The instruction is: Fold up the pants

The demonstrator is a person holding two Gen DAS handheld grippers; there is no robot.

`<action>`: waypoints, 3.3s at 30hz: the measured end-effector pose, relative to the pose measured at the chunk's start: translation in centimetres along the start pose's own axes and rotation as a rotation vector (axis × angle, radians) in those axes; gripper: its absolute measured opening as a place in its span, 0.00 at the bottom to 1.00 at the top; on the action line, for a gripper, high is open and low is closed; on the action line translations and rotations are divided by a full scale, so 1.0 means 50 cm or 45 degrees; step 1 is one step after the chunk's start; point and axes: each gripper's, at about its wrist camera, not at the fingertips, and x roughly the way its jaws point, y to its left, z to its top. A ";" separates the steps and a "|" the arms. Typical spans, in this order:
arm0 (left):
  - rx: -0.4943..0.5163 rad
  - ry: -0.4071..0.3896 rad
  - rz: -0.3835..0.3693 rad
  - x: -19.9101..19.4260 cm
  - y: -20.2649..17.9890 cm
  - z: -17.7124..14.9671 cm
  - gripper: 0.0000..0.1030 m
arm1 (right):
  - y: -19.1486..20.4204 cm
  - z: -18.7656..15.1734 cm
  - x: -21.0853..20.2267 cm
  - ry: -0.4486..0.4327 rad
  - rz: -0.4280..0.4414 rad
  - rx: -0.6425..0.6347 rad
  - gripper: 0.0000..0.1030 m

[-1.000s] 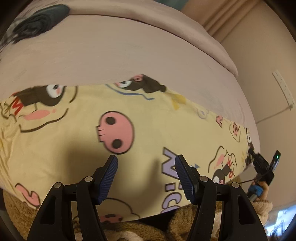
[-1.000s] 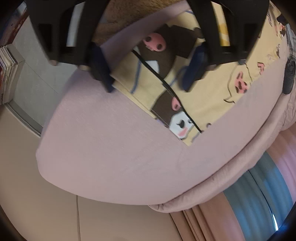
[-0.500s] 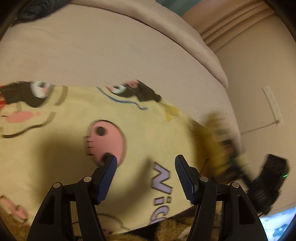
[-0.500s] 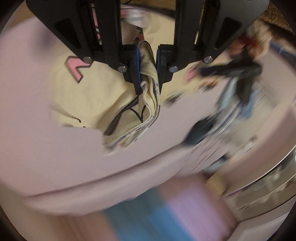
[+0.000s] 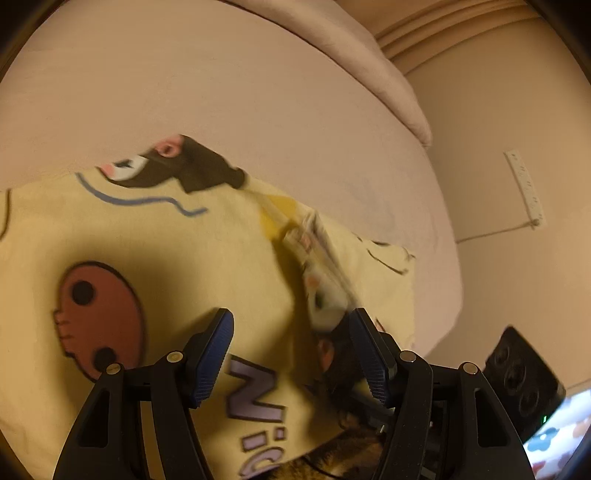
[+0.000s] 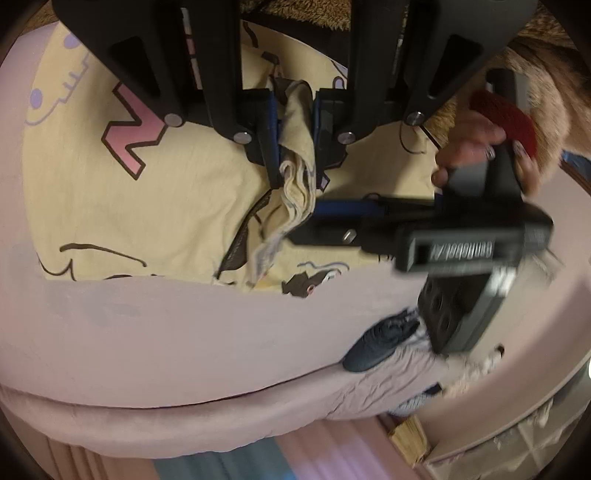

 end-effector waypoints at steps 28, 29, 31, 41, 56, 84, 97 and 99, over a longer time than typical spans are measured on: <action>0.358 -0.007 0.318 0.005 -0.037 -0.146 0.62 | -0.101 -0.066 -0.068 0.081 -0.263 0.261 0.66; 0.395 -0.001 0.341 0.002 -0.039 -0.162 0.62 | -0.100 -0.079 -0.080 0.081 -0.250 0.278 0.66; 0.429 0.014 0.378 -0.006 -0.041 -0.185 0.62 | -0.099 -0.101 -0.097 0.120 -0.248 0.309 0.66; 0.316 -0.007 0.302 -0.062 -0.046 -0.177 0.62 | -0.116 -0.099 -0.165 0.105 -0.441 0.374 0.66; 0.336 -0.004 0.274 -0.005 -0.066 -0.175 0.60 | -0.117 -0.101 -0.109 0.110 -0.641 0.244 0.58; -0.240 -0.476 0.567 -0.326 0.183 -0.166 0.60 | -0.125 0.088 -0.089 0.039 -0.744 0.100 0.59; -0.530 -0.528 0.497 -0.376 0.375 -0.190 0.64 | -0.161 0.085 0.018 0.141 -0.764 0.121 0.73; -0.495 -0.529 0.507 -0.366 0.363 -0.181 0.64 | -0.158 0.085 0.017 0.142 -0.772 0.120 0.74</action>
